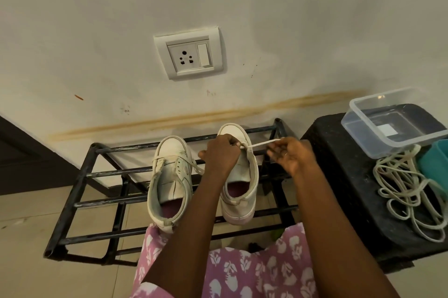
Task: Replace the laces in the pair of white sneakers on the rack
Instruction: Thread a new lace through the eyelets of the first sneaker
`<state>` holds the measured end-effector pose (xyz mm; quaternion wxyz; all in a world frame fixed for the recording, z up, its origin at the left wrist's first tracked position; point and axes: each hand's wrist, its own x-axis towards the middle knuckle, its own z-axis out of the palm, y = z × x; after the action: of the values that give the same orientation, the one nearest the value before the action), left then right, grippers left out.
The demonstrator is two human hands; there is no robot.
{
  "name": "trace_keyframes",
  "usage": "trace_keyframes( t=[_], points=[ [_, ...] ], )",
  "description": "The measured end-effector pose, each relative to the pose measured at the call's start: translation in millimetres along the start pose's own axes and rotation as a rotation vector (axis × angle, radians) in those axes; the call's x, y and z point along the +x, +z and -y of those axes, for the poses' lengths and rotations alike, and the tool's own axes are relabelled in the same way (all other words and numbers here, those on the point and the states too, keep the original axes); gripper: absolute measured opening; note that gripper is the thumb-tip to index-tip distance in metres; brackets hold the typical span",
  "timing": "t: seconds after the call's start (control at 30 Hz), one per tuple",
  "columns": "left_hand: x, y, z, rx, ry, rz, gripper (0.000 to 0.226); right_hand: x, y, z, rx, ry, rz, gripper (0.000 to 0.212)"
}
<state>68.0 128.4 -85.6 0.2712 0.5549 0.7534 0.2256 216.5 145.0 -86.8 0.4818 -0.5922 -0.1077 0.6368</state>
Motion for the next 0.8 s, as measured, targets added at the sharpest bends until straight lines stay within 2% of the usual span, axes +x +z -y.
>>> trace_keyframes(
  t=[0.17,0.23,0.33,0.4,0.43,0.47,0.53,0.6,0.7,0.8],
  points=[
    [-4,-1,-3,0.046,0.029,-0.009,0.022,-8,-25,28,0.345,-0.16,-0.084,0.025],
    [-5,-2,-3,0.061,0.037,-0.024,0.018,-12,-26,33,0.333,-0.311,-0.127,0.023],
    [-6,-4,-3,0.093,0.045,-0.038,0.017,-15,-21,32,0.04,-0.579,-0.114,0.018],
    [-5,-5,-2,0.071,0.056,-0.013,0.026,-15,-11,24,-0.451,-0.711,-0.058,0.008],
    [-5,-5,-2,0.054,0.06,0.004,0.032,-14,-6,18,-0.702,-0.737,-0.002,0.006],
    [-5,-5,-2,0.04,0.062,0.01,0.036,-13,1,11,-0.91,-0.739,0.064,0.013],
    [-6,-3,-2,0.019,0.067,-0.024,0.039,-10,13,-5,-1.174,-0.704,0.179,0.025],
    [-7,0,-2,-0.019,0.066,-0.071,0.04,-11,21,-15,-1.269,-0.676,0.215,0.025],
    [-6,3,1,-0.064,0.052,-0.113,0.041,-11,22,-15,-1.284,-0.664,0.178,0.017],
    [-8,4,1,-0.018,0.029,-0.147,0.039,-13,11,-4,-1.304,-0.633,0.057,0.022]
  ],
)
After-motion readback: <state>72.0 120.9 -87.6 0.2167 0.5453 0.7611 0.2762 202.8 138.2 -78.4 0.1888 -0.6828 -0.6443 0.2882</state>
